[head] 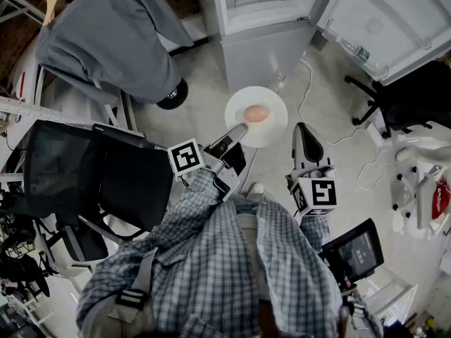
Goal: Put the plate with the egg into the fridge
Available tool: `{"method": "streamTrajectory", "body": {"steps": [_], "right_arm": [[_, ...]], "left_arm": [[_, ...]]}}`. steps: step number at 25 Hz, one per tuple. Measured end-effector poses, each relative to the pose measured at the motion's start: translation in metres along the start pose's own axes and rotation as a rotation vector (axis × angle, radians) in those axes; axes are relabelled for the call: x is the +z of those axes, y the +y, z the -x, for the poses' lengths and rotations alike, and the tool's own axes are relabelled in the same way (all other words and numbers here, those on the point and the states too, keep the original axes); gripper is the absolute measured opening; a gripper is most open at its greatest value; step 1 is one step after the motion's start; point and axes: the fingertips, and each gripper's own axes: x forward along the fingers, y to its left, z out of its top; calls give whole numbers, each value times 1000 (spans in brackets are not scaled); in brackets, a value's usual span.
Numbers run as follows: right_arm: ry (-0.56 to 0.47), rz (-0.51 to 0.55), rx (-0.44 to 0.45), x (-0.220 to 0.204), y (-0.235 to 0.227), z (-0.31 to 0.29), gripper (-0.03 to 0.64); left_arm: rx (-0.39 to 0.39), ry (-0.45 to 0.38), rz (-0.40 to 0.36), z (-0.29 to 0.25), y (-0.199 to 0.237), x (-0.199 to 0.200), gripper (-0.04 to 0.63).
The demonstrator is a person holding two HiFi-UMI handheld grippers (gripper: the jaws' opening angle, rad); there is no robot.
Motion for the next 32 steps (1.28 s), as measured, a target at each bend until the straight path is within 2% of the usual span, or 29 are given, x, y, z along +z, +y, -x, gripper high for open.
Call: {"method": "streamTrajectory", "body": {"steps": [7, 17, 32], "right_arm": [[-3, 5, 6, -2, 0, -1, 14], [-4, -2, -33, -2, 1, 1, 14], [-10, 12, -76, 5, 39, 4, 14]], "left_arm": [[0, -5, 3, 0, 2, 2, 29], [-10, -1, 2, 8, -1, 6, 29], [-20, 20, 5, 39, -4, 24, 29]]}}
